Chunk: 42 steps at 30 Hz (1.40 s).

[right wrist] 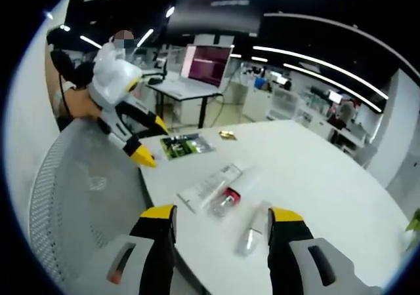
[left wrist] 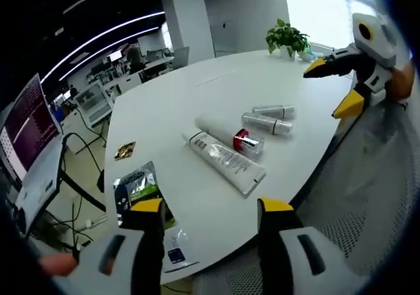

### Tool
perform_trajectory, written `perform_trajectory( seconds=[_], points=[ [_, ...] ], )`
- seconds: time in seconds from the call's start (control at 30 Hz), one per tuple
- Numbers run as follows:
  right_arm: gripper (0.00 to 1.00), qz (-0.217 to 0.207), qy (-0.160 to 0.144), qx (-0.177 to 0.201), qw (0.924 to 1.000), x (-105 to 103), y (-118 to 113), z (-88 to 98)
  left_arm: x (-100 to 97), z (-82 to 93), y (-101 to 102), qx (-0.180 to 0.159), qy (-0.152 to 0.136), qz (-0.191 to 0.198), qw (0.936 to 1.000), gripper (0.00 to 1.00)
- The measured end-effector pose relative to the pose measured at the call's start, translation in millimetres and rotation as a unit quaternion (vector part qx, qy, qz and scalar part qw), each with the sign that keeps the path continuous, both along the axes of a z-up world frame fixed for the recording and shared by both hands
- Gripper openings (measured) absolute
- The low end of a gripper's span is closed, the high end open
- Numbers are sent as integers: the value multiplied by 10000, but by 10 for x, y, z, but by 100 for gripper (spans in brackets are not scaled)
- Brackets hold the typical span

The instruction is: Arrange the skincare products in the storage area until every visible bottle or jar stands upright without overlapping.

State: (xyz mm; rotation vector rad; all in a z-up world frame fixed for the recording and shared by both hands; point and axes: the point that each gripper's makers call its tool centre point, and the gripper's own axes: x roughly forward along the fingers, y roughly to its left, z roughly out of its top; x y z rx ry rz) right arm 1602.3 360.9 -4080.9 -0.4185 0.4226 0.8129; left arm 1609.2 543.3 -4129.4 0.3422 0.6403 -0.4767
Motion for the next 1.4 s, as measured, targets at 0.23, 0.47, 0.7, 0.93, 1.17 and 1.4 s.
perform_trajectory(
  seconds=[0.23, 0.47, 0.7, 0.93, 1.17, 1.4],
  points=[
    [58, -258, 419, 197, 9986, 86, -52, -8, 10, -15, 66, 73, 9, 95, 9999, 49],
    [57, -467, 631, 349, 9963, 302, -24, -34, 8, -48, 85, 116, 96, 136, 9998, 45],
    [55, -197, 874, 458, 9949, 562, 412, -90, 7, -74, 115, 147, 154, 182, 9996, 40],
    [51, -213, 1901, 113, 9815, 825, 987, -605, 0, -82, 125, 145, 196, 202, 9995, 33],
    [54, -643, 2663, 211, 9615, 1027, 1267, -951, -17, -92, 134, 131, 255, 209, 9994, 27],
    [52, -909, 2673, 22, 9593, 1144, 1310, -1032, -32, -122, 143, 152, 338, 210, 9991, 26]
  ],
)
